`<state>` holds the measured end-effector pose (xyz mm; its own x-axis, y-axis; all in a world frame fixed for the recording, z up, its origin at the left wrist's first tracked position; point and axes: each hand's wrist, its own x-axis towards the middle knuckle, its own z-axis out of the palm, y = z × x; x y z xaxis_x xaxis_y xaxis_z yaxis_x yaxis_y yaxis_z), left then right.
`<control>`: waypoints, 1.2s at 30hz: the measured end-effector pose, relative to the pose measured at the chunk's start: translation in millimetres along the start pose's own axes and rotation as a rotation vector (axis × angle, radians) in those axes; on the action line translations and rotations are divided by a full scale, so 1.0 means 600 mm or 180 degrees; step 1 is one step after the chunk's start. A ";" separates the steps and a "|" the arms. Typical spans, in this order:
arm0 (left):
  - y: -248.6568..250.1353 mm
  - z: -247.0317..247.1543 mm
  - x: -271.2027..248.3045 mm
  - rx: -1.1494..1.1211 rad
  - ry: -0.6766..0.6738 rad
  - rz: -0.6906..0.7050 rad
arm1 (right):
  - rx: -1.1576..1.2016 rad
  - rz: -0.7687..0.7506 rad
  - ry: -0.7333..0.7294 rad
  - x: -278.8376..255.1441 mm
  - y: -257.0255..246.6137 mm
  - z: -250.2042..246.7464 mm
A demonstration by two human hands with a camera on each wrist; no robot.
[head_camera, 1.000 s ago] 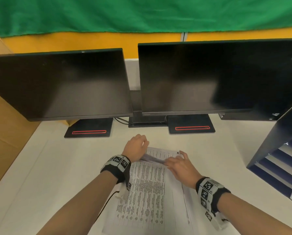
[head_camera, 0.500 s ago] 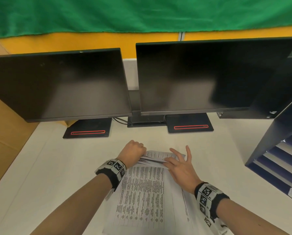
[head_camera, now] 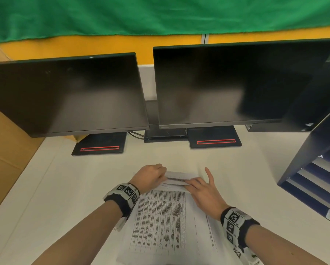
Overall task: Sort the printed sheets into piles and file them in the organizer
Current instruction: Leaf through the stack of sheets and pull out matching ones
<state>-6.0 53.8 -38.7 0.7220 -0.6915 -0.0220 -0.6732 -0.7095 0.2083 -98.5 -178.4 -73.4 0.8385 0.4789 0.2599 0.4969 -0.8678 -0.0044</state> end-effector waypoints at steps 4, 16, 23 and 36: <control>-0.006 -0.008 0.017 -0.0543 -0.0245 -0.0666 | 0.0165 -0.0240 0.0059 -0.014 -0.001 0.017; -0.069 -0.036 0.025 -0.0540 -0.1014 -0.1183 | 0.0487 -0.0309 0.0149 0.003 -0.001 -0.015; -0.078 -0.066 0.017 -0.1075 -0.0216 -0.1184 | 0.0730 -0.0619 -0.0367 0.040 0.007 -0.038; -0.044 -0.024 -0.057 -0.0200 0.0798 -0.0496 | 0.1553 0.0470 -0.0524 0.056 -0.031 -0.043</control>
<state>-10.9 98.0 -29.5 0.8380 -0.5145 0.1820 -0.5457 -0.7892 0.2816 -85.3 -149.5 -39.6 0.9119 0.4049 0.0678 0.3842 -0.7837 -0.4881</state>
